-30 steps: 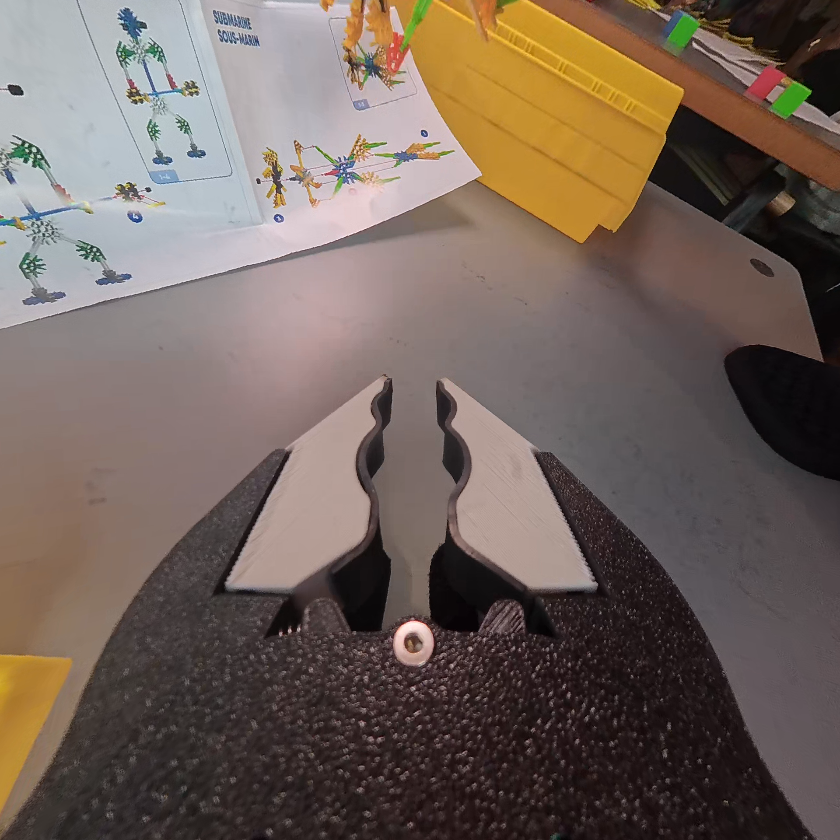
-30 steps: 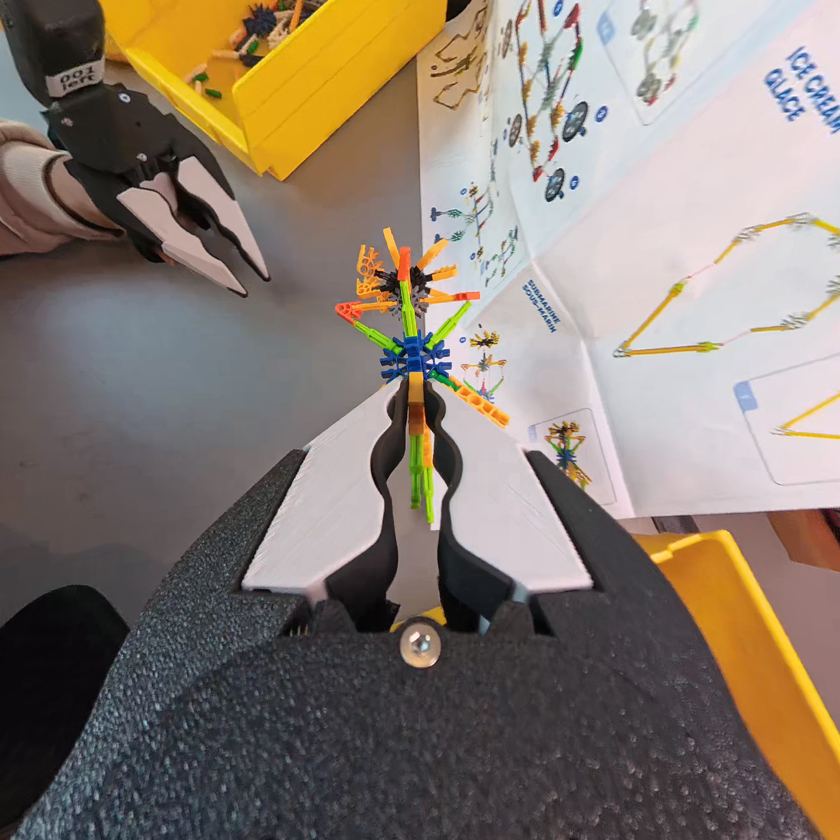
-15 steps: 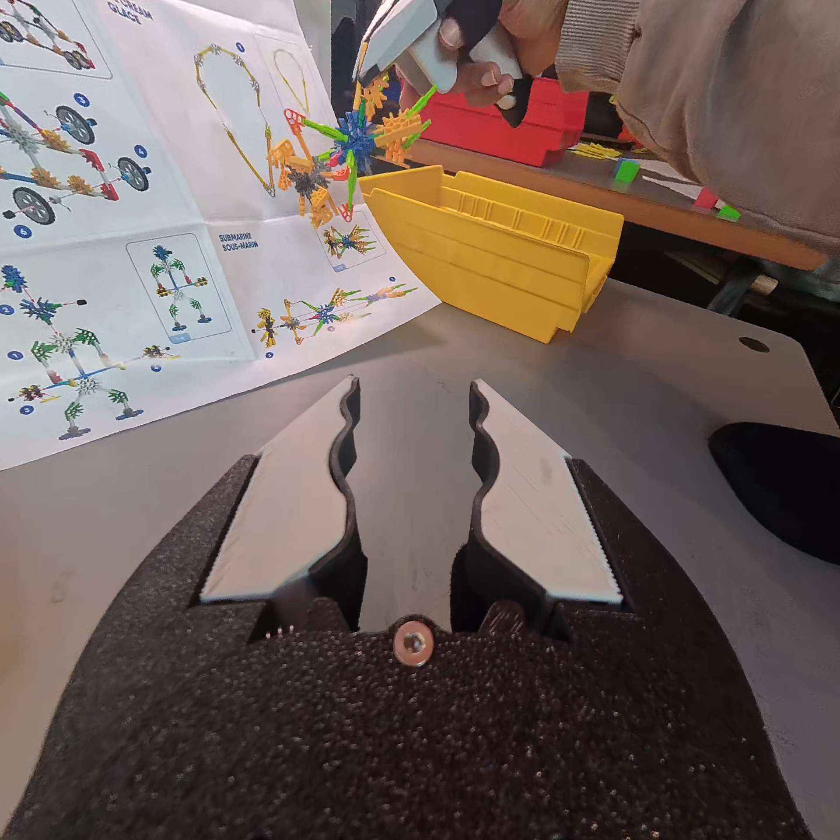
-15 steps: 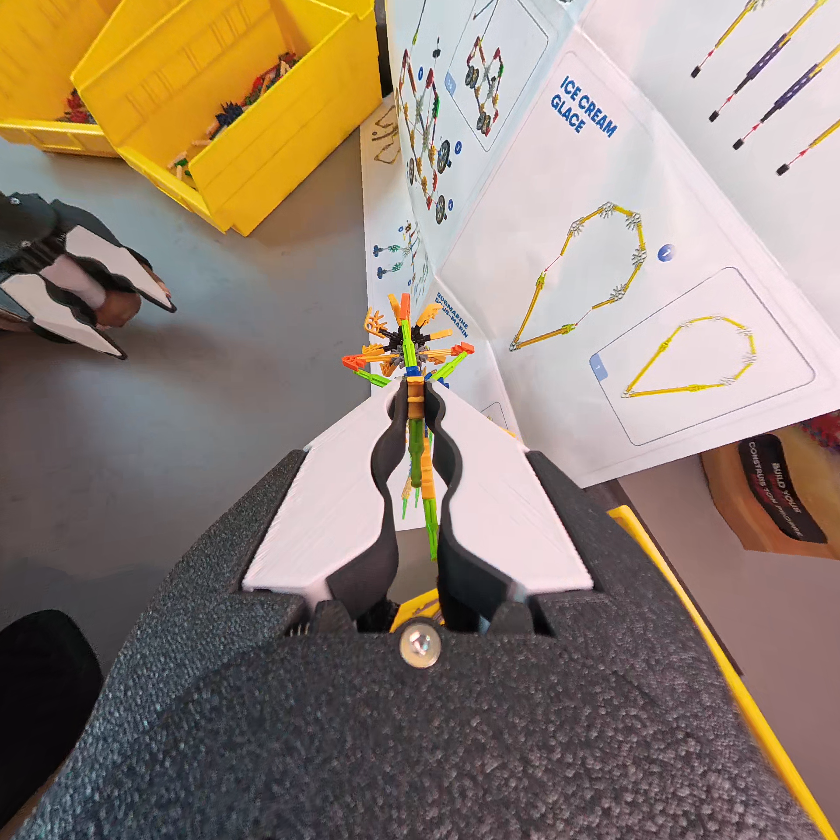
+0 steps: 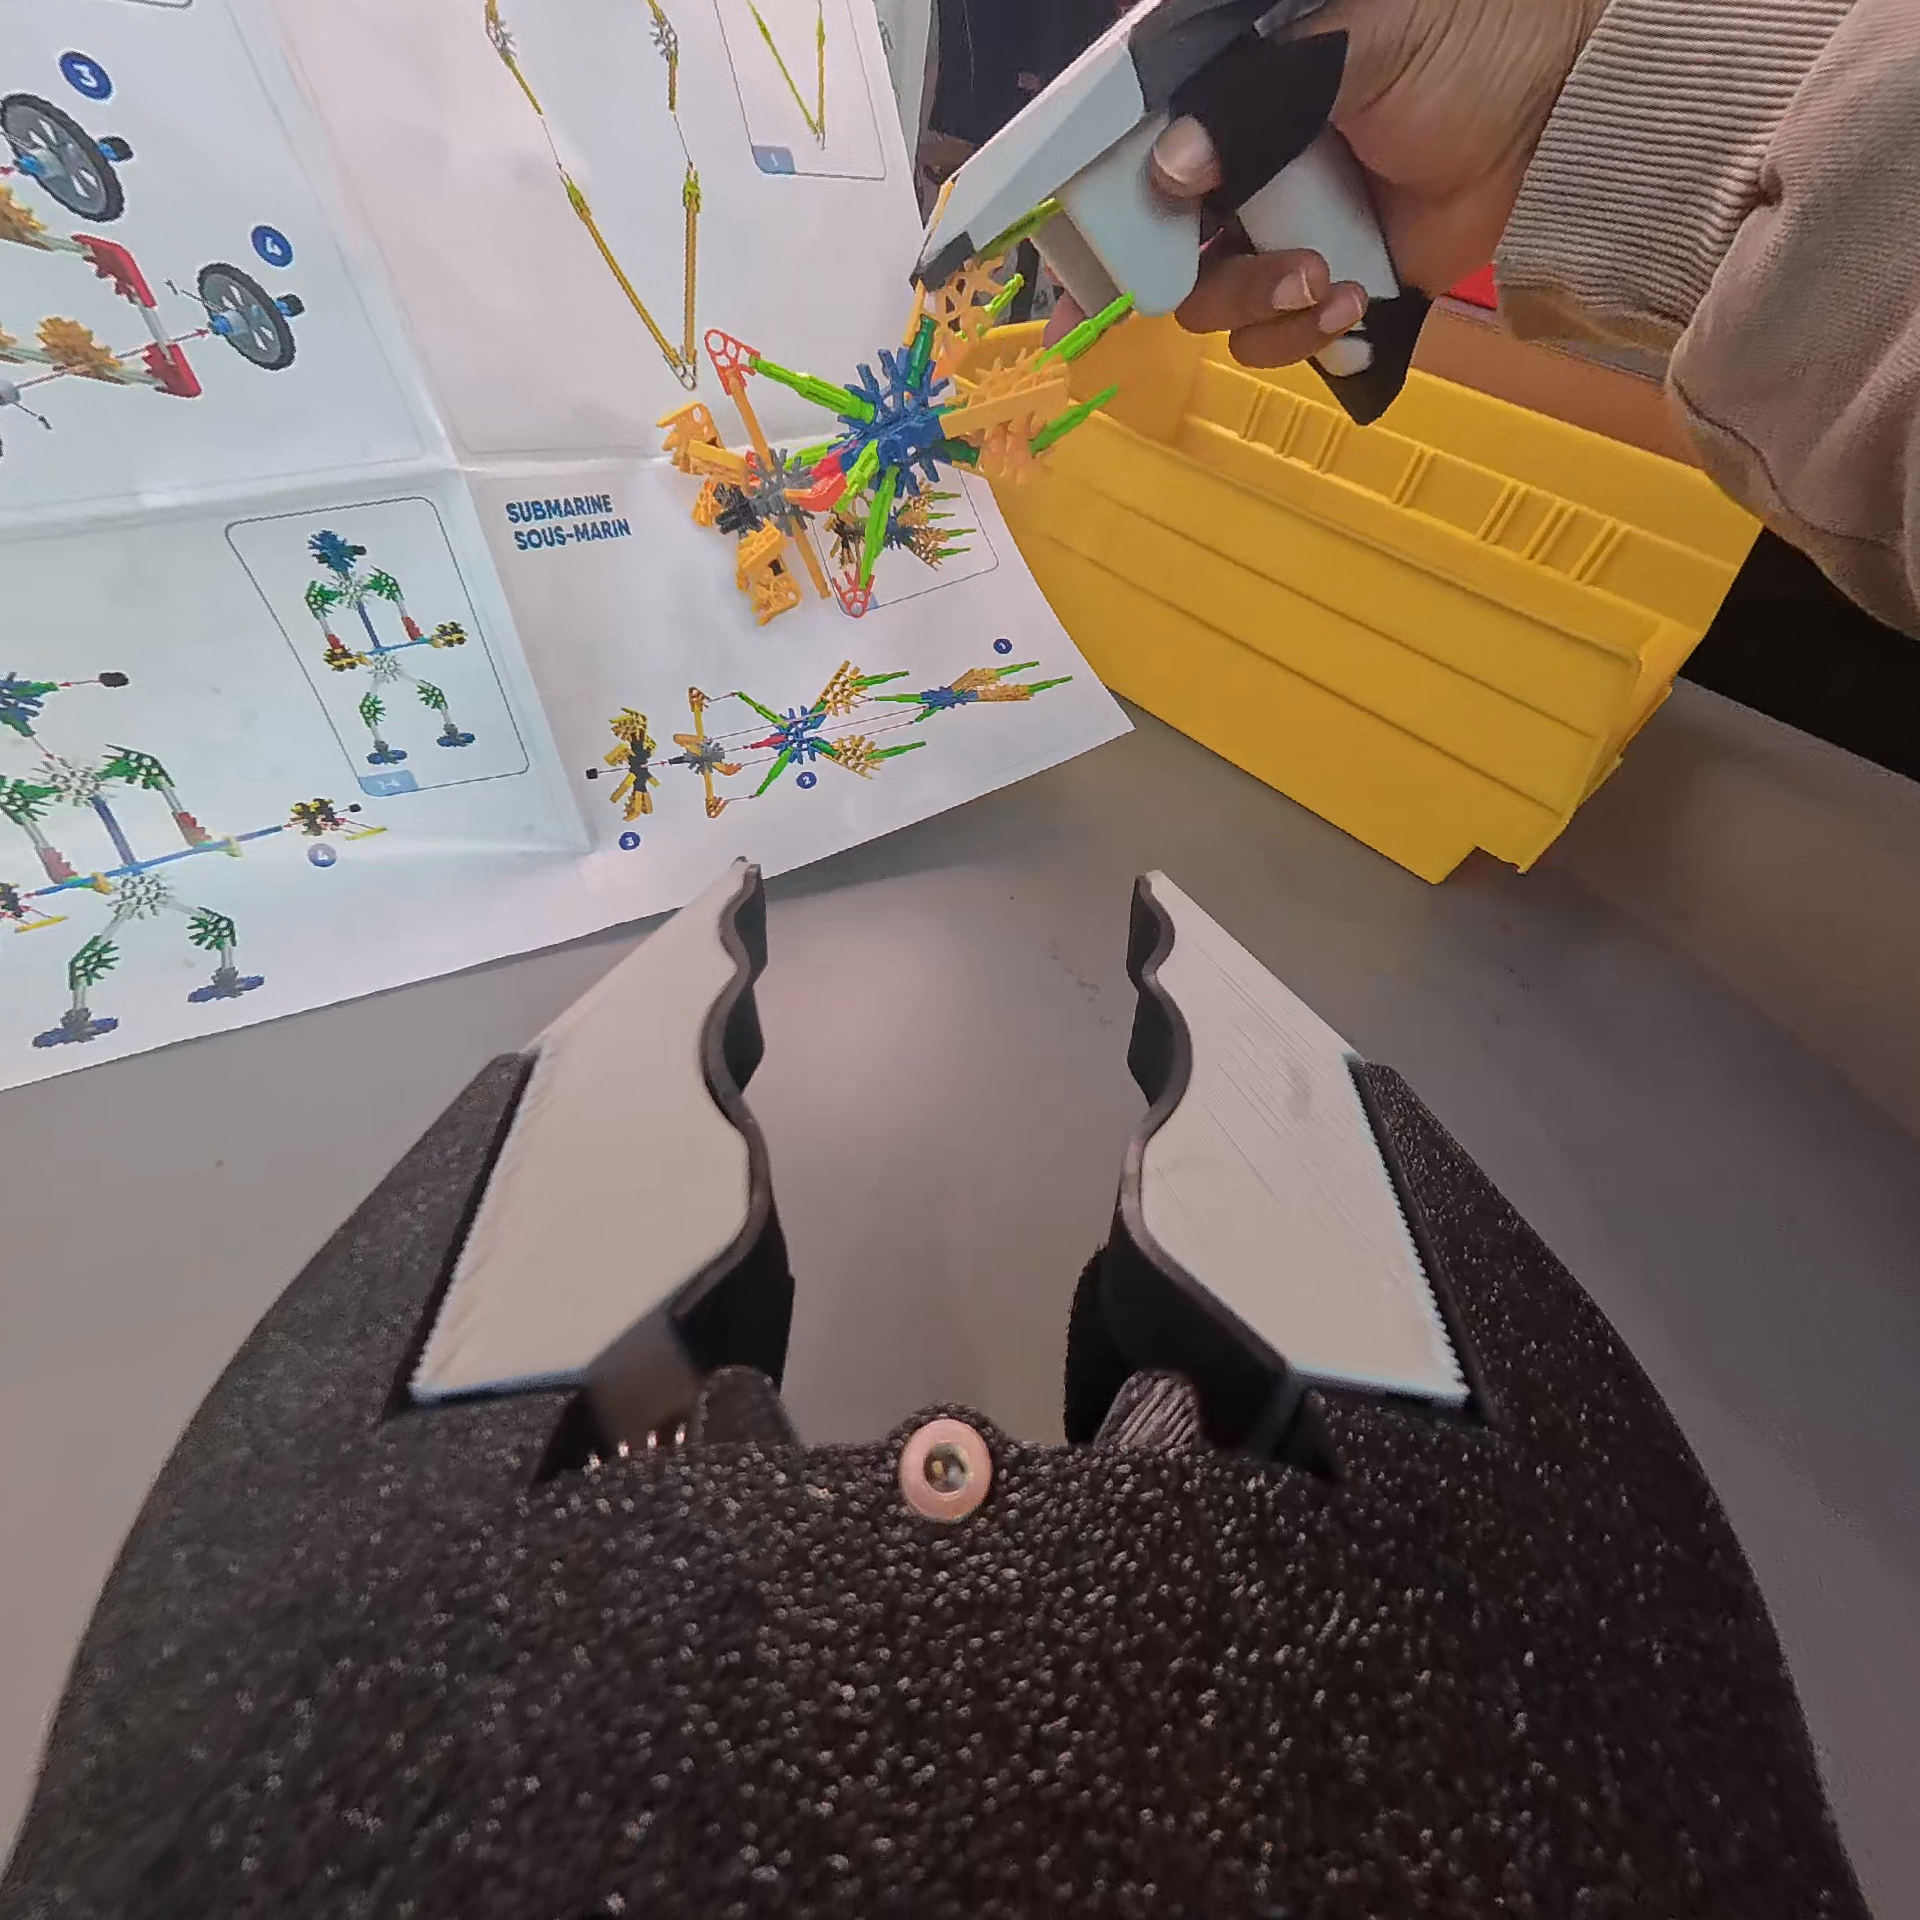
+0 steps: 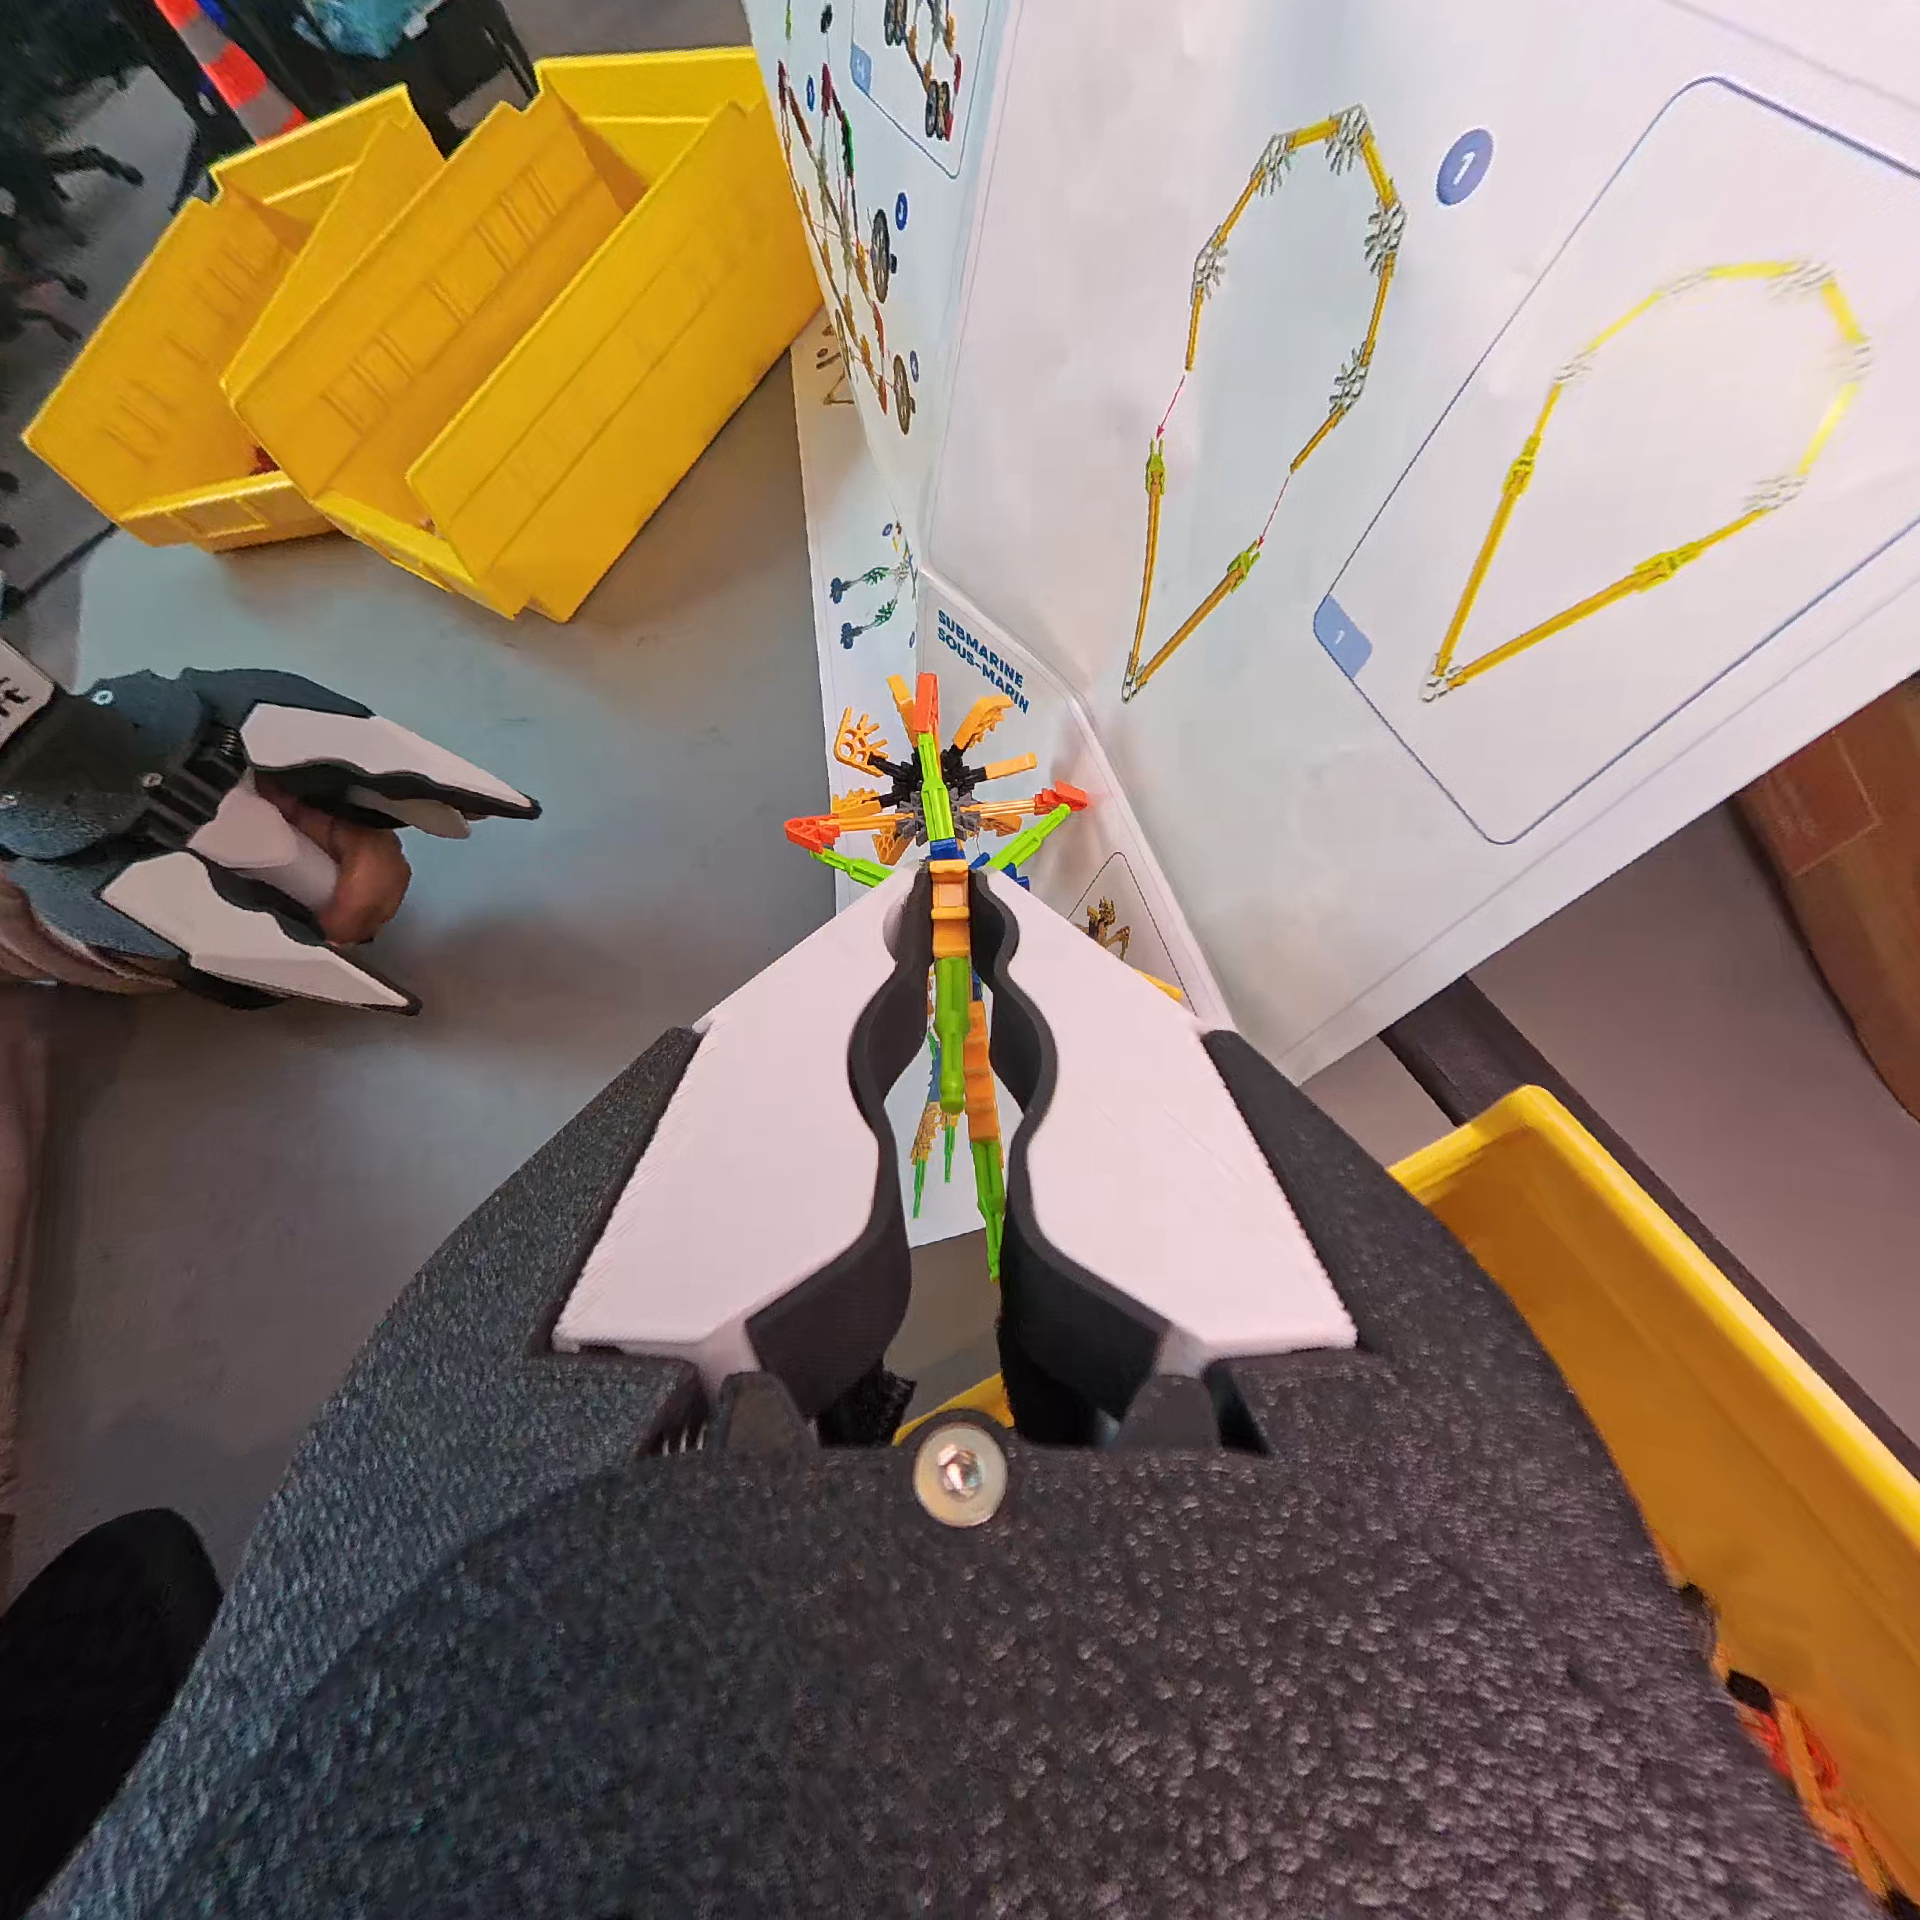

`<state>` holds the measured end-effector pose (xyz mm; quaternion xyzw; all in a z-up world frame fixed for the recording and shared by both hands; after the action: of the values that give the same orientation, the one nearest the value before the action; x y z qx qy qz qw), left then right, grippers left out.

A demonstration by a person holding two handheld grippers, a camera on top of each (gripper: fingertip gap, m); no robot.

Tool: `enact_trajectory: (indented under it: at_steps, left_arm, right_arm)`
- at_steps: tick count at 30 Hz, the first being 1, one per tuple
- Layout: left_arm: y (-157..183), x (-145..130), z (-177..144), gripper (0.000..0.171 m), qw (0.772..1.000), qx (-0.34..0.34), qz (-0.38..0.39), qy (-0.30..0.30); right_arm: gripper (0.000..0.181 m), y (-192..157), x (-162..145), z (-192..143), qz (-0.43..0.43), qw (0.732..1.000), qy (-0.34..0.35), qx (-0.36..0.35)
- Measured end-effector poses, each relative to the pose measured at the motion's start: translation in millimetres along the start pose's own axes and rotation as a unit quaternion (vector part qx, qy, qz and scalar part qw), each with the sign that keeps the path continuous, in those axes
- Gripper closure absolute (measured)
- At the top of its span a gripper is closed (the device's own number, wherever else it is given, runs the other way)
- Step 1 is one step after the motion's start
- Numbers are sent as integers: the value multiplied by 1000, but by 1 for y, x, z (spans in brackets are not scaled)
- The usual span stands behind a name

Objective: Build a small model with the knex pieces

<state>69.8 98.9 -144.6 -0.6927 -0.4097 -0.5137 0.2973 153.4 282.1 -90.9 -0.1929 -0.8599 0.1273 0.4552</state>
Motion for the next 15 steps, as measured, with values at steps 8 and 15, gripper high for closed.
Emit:
enact_trajectory:
  at_steps: [8, 15]
  left_arm:
    - [-6, 11, 12, 94, 998, 67, -21, 9]
    - [-12, 6, 5, 95, 996, 78, -32, 12]
  right_arm:
    - [178, 3, -4, 3, 20, 1000, 21, 12]
    - [178, 2, -6, 4, 51, 997, 38, 32]
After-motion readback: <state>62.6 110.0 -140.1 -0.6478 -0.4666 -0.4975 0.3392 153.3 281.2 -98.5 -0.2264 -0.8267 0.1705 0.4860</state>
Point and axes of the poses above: each gripper's, where its closed fingertips meet, z out along the fingers, x out of its top, y = z × x across the jaws, the point moved 2 cm from there along -z, back along the fingers, and after that the axes turned 7 degrees about z, right-handed, at the moved point
